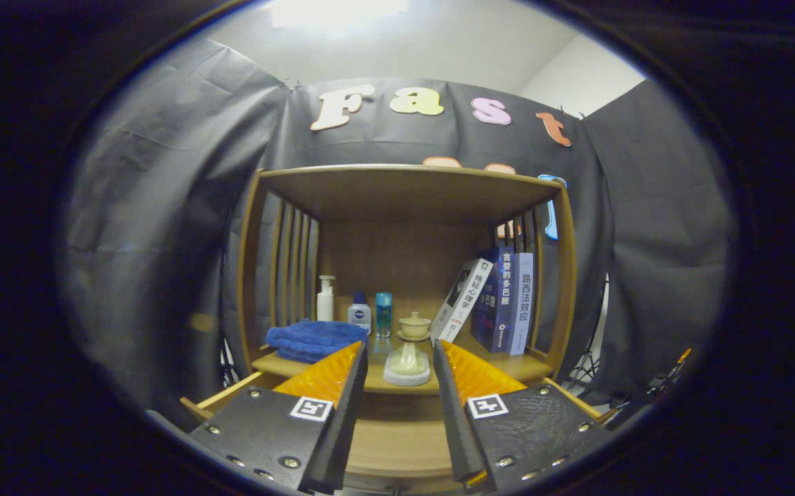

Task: Pull open the drawer, take out the items inside it, and place them on the countertop above the cabinet.

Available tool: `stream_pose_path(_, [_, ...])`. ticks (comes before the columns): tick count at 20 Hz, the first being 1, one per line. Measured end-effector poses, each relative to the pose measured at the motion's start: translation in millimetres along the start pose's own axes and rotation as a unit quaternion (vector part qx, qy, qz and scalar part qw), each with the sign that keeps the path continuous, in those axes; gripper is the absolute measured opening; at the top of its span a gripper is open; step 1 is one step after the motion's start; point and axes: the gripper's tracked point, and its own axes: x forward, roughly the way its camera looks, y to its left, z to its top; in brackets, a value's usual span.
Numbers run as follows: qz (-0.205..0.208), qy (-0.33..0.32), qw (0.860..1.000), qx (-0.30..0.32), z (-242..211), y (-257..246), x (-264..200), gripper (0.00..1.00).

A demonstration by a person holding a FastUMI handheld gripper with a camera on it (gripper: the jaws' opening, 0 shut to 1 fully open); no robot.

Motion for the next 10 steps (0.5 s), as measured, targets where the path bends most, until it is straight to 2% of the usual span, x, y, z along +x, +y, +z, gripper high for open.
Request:
stream_pose_path(2, [0.006,0.008,1.000,-0.007,-15.4,4.3,-19.1,0.58])
stream_pose_path(4, [-0.011,0.024,1.000,-0.016,-34.7,-0.4,-36.4,0.65])
stream_pose_path(10, [-0.030,0.061,0.998,0.018,-82.1,-1.3,-70.2,0.65])
